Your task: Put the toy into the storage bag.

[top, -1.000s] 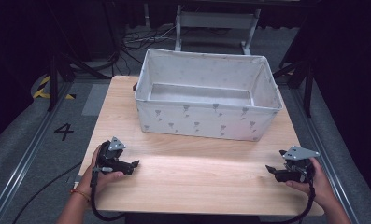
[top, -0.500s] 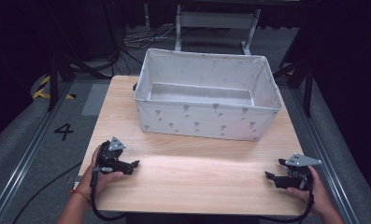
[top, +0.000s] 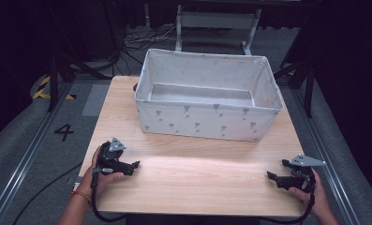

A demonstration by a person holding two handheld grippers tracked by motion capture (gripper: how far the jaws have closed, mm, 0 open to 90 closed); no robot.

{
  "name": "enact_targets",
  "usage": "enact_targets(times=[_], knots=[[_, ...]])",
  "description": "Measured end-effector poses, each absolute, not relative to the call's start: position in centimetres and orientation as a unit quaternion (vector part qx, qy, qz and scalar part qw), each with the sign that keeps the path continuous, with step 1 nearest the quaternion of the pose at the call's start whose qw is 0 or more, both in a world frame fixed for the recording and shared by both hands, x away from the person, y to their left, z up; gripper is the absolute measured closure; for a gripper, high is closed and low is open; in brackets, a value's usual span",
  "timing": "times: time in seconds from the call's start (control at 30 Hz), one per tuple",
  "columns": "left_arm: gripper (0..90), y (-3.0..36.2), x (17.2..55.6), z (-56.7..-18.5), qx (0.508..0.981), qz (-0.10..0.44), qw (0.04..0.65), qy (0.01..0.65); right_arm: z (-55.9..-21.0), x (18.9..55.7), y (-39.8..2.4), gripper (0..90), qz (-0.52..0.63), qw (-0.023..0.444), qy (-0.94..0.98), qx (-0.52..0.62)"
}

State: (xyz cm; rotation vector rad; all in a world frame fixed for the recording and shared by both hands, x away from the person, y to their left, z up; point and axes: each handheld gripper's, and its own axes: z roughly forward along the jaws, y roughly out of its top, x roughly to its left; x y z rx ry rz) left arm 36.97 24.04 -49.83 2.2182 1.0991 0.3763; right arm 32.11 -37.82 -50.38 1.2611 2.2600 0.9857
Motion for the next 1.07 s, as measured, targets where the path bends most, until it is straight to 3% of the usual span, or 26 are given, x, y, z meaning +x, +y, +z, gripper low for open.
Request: enact_targets(times=[1.07], knots=[[0.2, 24.05, 37.08, -49.83, 0.841, 0.147, 0.313, 0.416, -50.37, 32.11, -37.82, 14.9, 0.349, 0.187, 0.799, 0.454]])
